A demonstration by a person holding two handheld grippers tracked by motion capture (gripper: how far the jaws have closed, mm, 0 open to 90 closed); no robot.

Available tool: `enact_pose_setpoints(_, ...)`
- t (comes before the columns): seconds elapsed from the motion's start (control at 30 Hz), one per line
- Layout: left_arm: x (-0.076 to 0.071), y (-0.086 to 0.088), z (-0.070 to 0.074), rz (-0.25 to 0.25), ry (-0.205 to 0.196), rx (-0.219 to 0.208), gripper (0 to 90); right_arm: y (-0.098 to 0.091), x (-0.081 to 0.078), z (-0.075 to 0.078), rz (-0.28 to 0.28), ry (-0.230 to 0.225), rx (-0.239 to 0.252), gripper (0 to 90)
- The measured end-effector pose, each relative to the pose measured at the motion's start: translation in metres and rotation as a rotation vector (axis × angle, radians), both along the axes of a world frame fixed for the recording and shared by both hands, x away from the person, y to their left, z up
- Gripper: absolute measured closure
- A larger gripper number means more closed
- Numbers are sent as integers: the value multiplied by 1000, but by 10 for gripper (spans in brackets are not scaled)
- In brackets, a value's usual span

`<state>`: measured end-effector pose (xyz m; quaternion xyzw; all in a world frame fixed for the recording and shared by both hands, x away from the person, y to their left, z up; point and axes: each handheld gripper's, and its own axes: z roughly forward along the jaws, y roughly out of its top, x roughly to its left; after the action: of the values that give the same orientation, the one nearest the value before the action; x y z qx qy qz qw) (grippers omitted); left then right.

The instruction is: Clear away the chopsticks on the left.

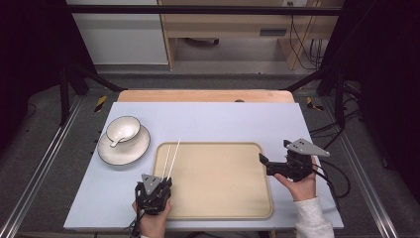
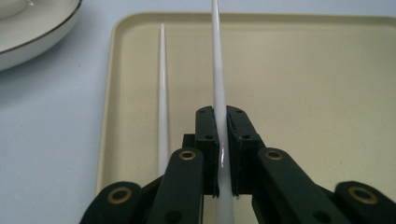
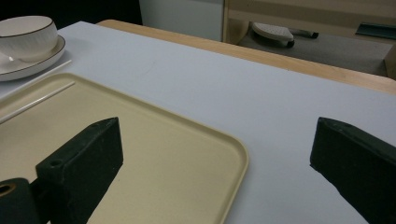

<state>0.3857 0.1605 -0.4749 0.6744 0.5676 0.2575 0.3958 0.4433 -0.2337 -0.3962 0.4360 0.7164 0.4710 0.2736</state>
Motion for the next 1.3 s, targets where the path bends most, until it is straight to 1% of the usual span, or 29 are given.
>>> enact_pose_setpoints(0.17, 1, -3, -5, -4, 19, 18, 842, 1, 0, 0, 2, 3, 3, 30)
enact_pose_setpoints(0.2, 2, -4, -6, -4, 24, 20, 842, 1, 0, -1, 2, 2, -3, 29)
enact_pose_setpoints(0.3, 2, -5, -6, 1, 27, 31, 842, 1, 1, -1, 4, 5, -8, 29)
enact_pose_setpoints(0.5, 4, -6, -7, -1, 55, 47, 842, 2, 1, -2, 2, 7, -3, 30)
enact_pose_setpoints(0.53, 4, -6, -7, 0, 67, 53, 842, 2, 1, -2, 2, 7, -3, 30)
enact_pose_setpoints(0.63, 5, -6, -7, 1, 81, 61, 842, 2, 1, -2, 3, 9, -4, 30)
enact_pose_setpoints(0.9, 6, -9, -7, 4, 87, 75, 840, 2, 1, -2, 6, 8, -8, 30)
enact_pose_setpoints(1.17, 6, -9, -6, -2, 93, 69, 839, 2, 1, -2, 8, 9, -11, 30)
enact_pose_setpoints(1.3, 6, -10, -6, -6, 93, 64, 838, 2, 1, -2, 4, 9, -3, 30)
